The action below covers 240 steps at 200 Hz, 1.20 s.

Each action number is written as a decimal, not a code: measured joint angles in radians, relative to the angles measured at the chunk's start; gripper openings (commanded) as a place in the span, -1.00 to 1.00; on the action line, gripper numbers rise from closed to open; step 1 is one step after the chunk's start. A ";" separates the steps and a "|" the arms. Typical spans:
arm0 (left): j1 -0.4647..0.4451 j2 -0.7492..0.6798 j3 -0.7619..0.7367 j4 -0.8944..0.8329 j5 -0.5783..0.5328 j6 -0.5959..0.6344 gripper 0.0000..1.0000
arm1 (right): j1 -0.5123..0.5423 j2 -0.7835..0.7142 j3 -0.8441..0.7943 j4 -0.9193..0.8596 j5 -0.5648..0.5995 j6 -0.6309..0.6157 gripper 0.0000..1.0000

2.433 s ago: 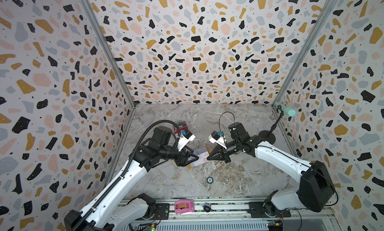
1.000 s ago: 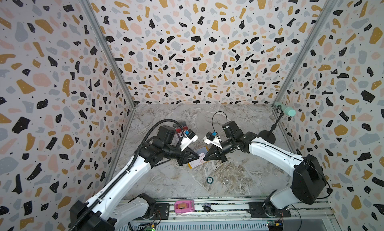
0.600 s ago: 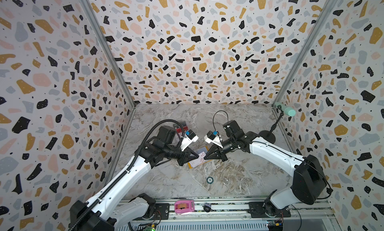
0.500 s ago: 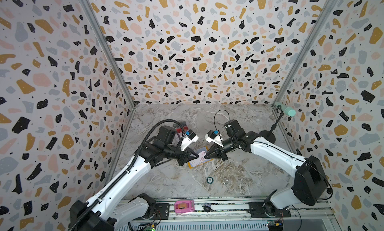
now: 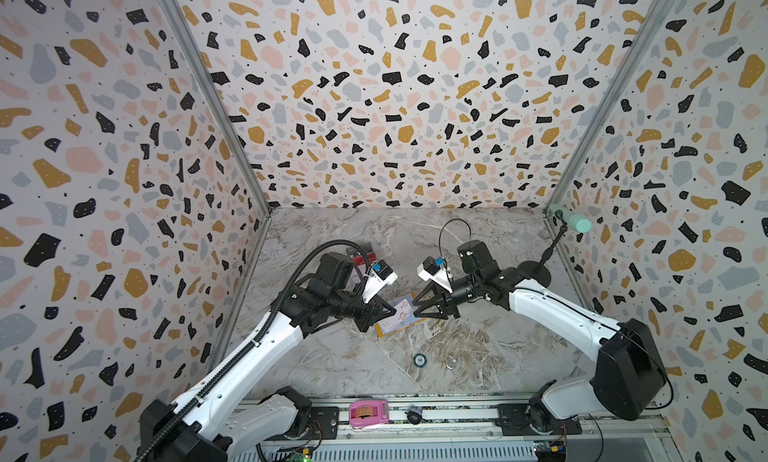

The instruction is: Take the credit cards out of the card holder

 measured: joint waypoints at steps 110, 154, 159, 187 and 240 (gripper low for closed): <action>0.120 0.243 0.086 0.184 -0.175 0.137 -1.00 | -0.035 -0.212 -0.175 0.159 0.388 0.188 0.71; 0.182 0.270 0.098 0.234 -0.127 0.381 -1.00 | -0.037 -0.235 -0.202 0.174 0.507 0.219 0.73; 0.188 0.270 0.099 0.239 -0.118 0.407 -1.00 | -0.037 -0.236 -0.202 0.174 0.518 0.221 0.73; 0.264 0.311 0.151 0.225 -0.047 0.553 -1.00 | -0.037 -0.257 -0.205 0.176 0.563 0.234 0.73; 0.328 0.462 0.306 0.124 -0.049 0.767 -1.00 | -0.037 -0.319 -0.234 0.180 0.587 0.253 0.83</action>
